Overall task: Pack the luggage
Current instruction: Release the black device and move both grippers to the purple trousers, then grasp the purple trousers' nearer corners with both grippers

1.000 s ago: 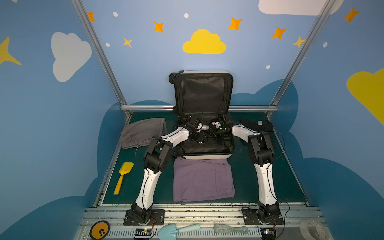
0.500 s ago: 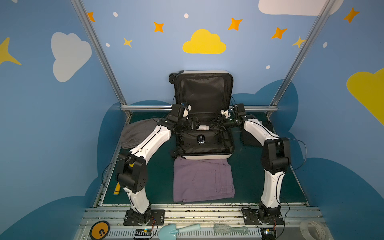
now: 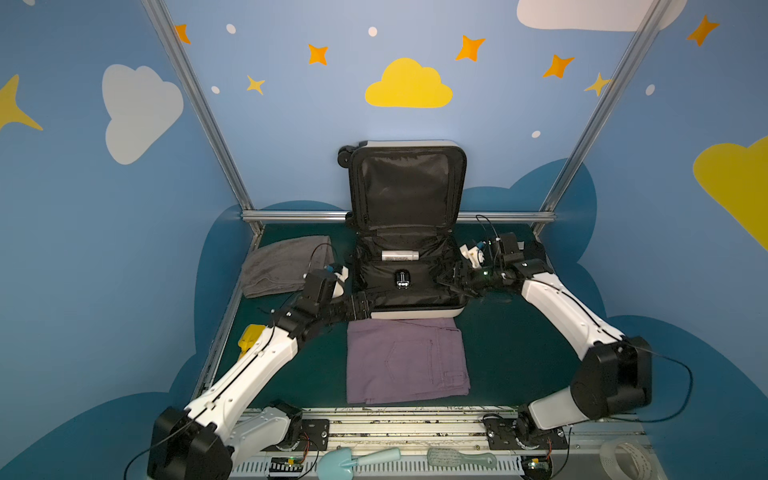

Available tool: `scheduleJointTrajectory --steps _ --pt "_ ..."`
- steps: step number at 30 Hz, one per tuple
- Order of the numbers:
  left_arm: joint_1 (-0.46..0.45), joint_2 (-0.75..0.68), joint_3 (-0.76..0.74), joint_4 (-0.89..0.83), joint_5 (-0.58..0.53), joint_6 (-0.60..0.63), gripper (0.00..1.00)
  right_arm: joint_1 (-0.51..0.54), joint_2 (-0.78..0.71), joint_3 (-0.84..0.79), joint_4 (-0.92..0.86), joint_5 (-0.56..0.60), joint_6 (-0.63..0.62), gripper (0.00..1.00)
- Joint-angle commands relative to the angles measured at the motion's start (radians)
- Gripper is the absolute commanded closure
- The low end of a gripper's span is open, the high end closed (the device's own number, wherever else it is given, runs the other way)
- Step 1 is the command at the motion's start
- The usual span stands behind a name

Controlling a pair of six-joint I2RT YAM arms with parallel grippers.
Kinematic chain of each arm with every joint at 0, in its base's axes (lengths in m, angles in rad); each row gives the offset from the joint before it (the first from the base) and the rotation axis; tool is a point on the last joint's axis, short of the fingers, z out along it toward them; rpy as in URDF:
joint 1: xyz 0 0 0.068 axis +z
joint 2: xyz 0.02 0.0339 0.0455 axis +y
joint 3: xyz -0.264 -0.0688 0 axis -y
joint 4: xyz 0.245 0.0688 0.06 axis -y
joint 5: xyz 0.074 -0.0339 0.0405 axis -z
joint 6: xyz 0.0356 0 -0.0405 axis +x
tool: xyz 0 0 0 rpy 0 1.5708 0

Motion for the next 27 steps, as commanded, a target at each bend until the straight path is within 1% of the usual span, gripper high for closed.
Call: scheduleJointTrajectory --steps 1,5,8,11,14,17,19,22,27 --pt "-0.004 -0.080 -0.115 -0.017 -0.009 -0.095 0.03 0.003 -0.098 -0.107 -0.064 0.065 -0.029 0.28" --pt "-0.007 -0.150 -0.237 0.027 -0.003 -0.152 0.03 0.002 -0.190 -0.221 -0.081 0.096 -0.020 0.28" --pt "-0.008 -0.158 -0.277 0.038 -0.008 -0.168 0.03 0.000 -0.241 -0.295 -0.093 0.129 -0.022 0.27" --pt "-0.009 -0.155 -0.319 0.065 -0.015 -0.176 0.03 -0.003 -0.257 -0.357 -0.082 0.145 -0.022 0.26" --pt "-0.009 -0.138 -0.365 0.109 -0.010 -0.185 0.03 -0.002 -0.234 -0.406 -0.052 0.149 -0.016 0.25" --pt "-0.010 -0.106 -0.396 0.156 0.000 -0.190 0.02 -0.003 -0.184 -0.418 -0.063 0.168 -0.011 0.25" --pt "-0.009 -0.071 -0.403 0.187 0.010 -0.188 0.02 -0.002 -0.140 -0.424 -0.065 0.180 -0.024 0.25" --pt "-0.009 -0.020 -0.402 0.220 0.016 -0.183 0.02 -0.003 -0.102 -0.455 -0.023 0.182 -0.021 0.25" --pt "-0.007 0.028 -0.407 0.261 0.010 -0.174 0.02 -0.003 -0.053 -0.481 0.033 0.174 -0.010 0.25"
